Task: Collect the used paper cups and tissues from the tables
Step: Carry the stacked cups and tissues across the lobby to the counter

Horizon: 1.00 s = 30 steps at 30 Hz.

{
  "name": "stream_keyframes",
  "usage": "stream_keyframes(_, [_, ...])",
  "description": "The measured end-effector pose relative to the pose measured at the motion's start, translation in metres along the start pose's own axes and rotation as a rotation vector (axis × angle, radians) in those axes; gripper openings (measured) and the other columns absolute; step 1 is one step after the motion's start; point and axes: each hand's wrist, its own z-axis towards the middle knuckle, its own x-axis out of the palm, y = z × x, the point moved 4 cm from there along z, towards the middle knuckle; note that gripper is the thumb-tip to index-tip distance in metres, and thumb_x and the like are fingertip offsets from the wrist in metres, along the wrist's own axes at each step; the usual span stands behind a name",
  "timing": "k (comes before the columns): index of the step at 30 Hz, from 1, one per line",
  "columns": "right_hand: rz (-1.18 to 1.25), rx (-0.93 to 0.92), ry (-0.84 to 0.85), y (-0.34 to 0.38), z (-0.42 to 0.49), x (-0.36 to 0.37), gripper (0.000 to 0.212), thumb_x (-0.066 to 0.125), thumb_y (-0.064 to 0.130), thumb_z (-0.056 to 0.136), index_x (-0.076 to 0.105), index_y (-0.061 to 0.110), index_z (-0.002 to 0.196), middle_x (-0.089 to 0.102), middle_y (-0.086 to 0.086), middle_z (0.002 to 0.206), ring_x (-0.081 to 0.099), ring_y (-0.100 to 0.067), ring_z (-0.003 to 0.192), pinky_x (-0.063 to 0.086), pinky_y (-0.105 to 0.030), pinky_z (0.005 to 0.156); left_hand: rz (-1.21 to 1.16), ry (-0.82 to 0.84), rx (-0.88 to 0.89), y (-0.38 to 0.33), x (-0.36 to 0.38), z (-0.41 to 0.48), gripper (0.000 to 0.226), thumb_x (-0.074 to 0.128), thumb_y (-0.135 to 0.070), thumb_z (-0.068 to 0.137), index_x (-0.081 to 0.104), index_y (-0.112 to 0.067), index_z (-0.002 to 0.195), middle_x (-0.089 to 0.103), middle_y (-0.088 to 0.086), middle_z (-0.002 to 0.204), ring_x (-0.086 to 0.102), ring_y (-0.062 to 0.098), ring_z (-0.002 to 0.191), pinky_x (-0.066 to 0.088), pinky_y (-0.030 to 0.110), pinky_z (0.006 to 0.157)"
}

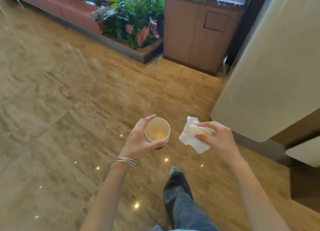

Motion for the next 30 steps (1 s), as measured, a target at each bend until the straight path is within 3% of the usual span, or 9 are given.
stream_keyframes(6, [0.033, 0.03, -0.026, -0.02, 0.141, -0.014, 0.031, 0.078, 0.024, 0.066, 0.065, 0.046, 0.085, 0.063, 0.014, 0.091, 0.057, -0.002, 0.085, 0.044, -0.028, 0.072, -0.008, 0.018, 0.028, 0.006, 0.008, 0.15, 0.083, 0.085, -0.029, 0.059, 0.044, -0.032, 0.13, 0.049, -0.016, 0.121, 0.048, 0.005, 0.113, 0.043, 0.031, 0.096])
stream_keyframes(11, [0.04, 0.005, -0.065, -0.009, 0.267, -0.046, 0.037, 0.079, 0.021, 0.066, 0.063, 0.05, 0.081, 0.065, 0.007, 0.094, 0.058, 0.0, 0.083, 0.045, -0.021, 0.069, -0.022, 0.014, 0.069, -0.015, 0.003, 0.282, 0.082, 0.083, -0.034, 0.058, 0.042, -0.037, 0.129, 0.047, -0.023, 0.12, 0.047, -0.002, 0.112, 0.042, 0.027, 0.096])
stream_keyframes(16, [0.032, 0.003, -0.086, -0.004, 0.361, -0.065, 0.033, 0.079, 0.02, 0.067, 0.064, 0.045, 0.083, 0.066, 0.002, 0.097, 0.06, -0.012, 0.087, 0.049, -0.034, 0.074, 0.001, 0.032, 0.094, -0.021, 0.001, 0.384, 0.082, 0.084, -0.033, 0.059, 0.042, -0.038, 0.129, 0.047, -0.024, 0.119, 0.045, -0.006, 0.111, 0.041, 0.021, 0.092])
stream_keyframes(20, [0.015, 0.056, -0.096, -0.025, 0.429, -0.061, 0.028, 0.078, 0.019, 0.067, 0.068, 0.034, 0.088, 0.065, 0.0, 0.098, 0.059, -0.014, 0.087, 0.049, -0.037, 0.075, 0.013, 0.081, 0.094, -0.005, 0.006, 0.465, 0.082, 0.084, -0.035, 0.059, 0.042, -0.036, 0.13, 0.048, -0.022, 0.118, 0.048, 0.001, 0.11, 0.044, 0.027, 0.093])
stream_keyframes(30, [0.037, 0.146, -0.26, -0.03, 0.647, -0.079, 0.029, 0.077, 0.026, 0.067, 0.063, 0.047, 0.08, 0.063, 0.01, 0.09, 0.059, -0.009, 0.085, 0.05, -0.035, 0.074, 0.009, 0.209, 0.188, -0.003, -0.007, 0.713, 0.081, 0.082, -0.038, 0.059, 0.041, -0.04, 0.129, 0.046, -0.026, 0.12, 0.045, -0.003, 0.112, 0.042, 0.021, 0.091])
